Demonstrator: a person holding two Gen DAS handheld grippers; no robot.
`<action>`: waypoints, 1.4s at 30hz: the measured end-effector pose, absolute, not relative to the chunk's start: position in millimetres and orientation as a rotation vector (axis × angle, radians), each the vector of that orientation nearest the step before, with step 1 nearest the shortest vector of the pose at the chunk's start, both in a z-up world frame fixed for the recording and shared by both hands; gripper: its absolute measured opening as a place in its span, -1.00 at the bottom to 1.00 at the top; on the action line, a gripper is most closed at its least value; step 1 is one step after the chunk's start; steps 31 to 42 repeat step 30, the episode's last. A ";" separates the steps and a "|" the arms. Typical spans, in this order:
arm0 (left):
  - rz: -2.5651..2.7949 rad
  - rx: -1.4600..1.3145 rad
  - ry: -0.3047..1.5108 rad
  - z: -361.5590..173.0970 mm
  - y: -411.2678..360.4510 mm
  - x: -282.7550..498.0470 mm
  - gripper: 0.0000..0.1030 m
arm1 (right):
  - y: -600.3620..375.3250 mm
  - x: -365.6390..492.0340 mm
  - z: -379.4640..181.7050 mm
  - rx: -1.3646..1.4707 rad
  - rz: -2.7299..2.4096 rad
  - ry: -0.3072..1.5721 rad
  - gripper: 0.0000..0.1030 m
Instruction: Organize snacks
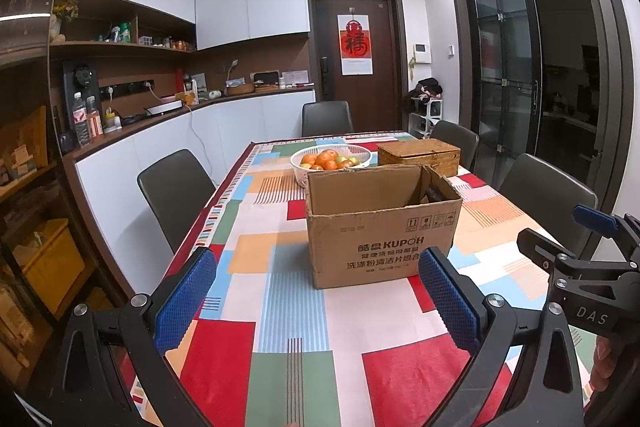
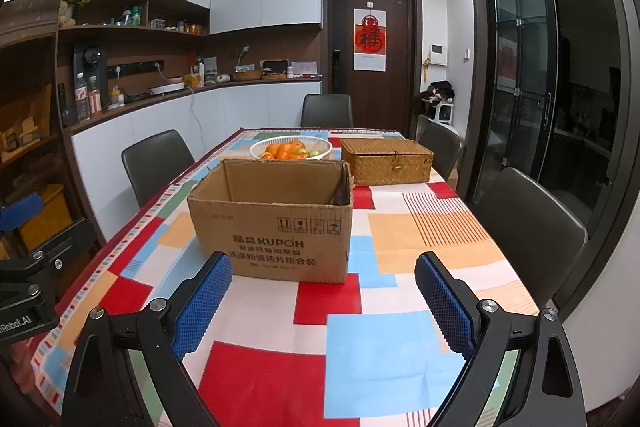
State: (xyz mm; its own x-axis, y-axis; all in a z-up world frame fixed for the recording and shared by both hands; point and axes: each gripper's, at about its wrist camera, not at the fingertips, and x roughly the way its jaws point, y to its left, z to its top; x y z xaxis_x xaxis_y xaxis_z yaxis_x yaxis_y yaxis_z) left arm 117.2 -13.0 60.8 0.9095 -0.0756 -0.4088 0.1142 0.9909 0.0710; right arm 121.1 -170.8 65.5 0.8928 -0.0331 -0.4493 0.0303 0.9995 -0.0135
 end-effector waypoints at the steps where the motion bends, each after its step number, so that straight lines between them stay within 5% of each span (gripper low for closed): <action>1: -0.099 0.093 0.419 60.7 -12.9 117.5 1.00 | -170.9 121.2 65.2 -0.008 -0.034 0.466 0.82; 42: -0.085 0.089 0.425 51.5 -14.3 116.0 1.00 | -173.0 120.5 60.6 -0.018 -0.023 0.467 0.82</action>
